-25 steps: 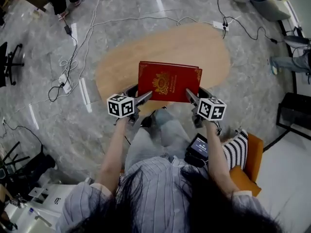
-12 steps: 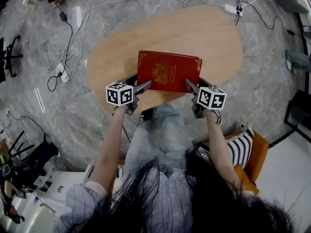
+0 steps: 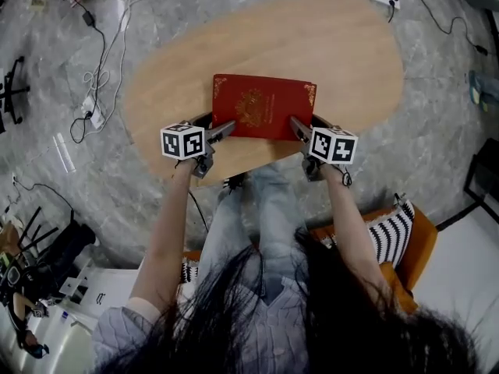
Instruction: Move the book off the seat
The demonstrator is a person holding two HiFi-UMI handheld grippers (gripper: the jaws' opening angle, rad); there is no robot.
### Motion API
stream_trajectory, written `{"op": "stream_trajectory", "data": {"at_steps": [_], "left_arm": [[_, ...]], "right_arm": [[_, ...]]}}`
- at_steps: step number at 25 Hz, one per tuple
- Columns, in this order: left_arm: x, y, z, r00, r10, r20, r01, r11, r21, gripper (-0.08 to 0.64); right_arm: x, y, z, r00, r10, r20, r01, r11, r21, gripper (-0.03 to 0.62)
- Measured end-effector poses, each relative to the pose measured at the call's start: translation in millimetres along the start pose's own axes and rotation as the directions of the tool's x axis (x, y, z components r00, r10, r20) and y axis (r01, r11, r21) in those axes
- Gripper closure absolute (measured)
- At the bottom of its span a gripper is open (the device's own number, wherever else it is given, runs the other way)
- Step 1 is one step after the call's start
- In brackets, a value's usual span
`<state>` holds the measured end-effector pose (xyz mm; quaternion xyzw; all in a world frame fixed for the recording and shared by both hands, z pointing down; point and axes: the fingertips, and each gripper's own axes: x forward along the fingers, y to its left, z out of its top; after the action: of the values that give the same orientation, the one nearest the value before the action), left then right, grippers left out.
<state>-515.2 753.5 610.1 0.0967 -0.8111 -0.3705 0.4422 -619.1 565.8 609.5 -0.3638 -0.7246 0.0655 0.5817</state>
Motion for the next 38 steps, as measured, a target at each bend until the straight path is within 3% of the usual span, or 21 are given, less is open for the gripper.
{"op": "stream_trajectory", "data": {"at_steps": [9, 14, 20, 26, 32, 38], "left_arm": [[17, 20, -10, 0.999, 0.006, -0.047, -0.009, 0.999, -0.053, 0.199], [11, 18, -14, 0.994, 0.086, -0.069, -0.082, 0.995, 0.055, 0.199], [-27, 10, -20, 0.995, 0.094, 0.043, -0.095, 0.995, 0.024, 0.199], [-75, -20, -44, 0.995, 0.04, 0.095, -0.043, 0.998, 0.038, 0.199], [-107, -93, -30, 0.987, -0.074, 0.14, 0.052, 0.986, 0.159, 0.199], [-153, -156, 4, 0.965, -0.153, 0.215, 0.087, 0.953, 0.29, 0.201]], "right_arm": [[15, -13, -12, 0.998, -0.056, -0.012, 0.056, 0.998, -0.018, 0.314], [3, -22, -12, 0.996, -0.093, 0.01, 0.093, 0.996, 0.014, 0.314], [-27, -20, -26, 0.995, -0.089, 0.053, 0.086, 0.994, 0.069, 0.314], [-68, 20, -42, 0.99, -0.076, 0.116, 0.066, 0.994, 0.084, 0.314], [-122, 78, -24, 0.975, -0.037, 0.219, 0.036, 0.999, 0.007, 0.314], [-179, 131, -8, 0.943, -0.003, 0.333, 0.021, 0.999, -0.05, 0.315]]}}
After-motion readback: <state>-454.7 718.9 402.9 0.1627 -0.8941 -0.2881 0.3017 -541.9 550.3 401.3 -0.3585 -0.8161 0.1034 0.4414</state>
